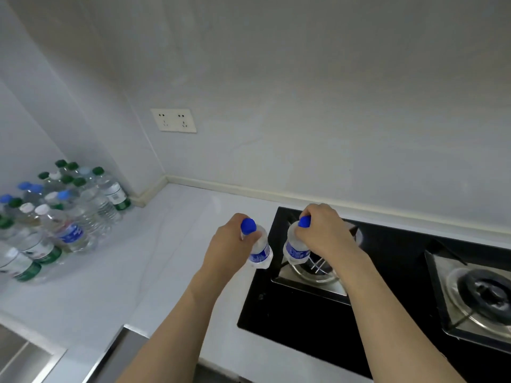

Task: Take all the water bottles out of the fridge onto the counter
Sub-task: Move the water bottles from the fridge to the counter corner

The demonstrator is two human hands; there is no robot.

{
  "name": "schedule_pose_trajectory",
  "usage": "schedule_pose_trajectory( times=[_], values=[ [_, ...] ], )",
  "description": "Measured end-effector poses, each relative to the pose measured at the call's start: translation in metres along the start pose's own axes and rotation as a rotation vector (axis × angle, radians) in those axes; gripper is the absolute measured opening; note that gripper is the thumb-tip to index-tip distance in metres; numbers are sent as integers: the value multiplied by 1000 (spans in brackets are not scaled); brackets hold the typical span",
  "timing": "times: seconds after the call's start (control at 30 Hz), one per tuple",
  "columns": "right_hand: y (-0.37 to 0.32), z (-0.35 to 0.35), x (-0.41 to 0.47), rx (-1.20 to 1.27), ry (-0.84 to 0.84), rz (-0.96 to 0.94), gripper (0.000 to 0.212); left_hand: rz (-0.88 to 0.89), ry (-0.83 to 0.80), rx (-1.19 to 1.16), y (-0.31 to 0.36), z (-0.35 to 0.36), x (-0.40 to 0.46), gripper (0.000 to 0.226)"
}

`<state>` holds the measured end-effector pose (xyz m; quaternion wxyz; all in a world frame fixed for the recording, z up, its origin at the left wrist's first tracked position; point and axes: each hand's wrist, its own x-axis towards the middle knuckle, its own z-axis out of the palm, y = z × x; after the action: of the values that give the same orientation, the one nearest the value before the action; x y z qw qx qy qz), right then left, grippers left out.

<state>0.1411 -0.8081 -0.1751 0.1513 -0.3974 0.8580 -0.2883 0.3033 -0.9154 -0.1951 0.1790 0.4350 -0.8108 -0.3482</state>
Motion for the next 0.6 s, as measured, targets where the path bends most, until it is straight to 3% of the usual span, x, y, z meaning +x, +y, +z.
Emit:
schedule_pose_trajectory(
  times=[0.6],
  values=[
    [-115, 129, 92, -11, -138, -72, 18, -122, 63, -27, -123, -98, 79, 19]
  ],
)
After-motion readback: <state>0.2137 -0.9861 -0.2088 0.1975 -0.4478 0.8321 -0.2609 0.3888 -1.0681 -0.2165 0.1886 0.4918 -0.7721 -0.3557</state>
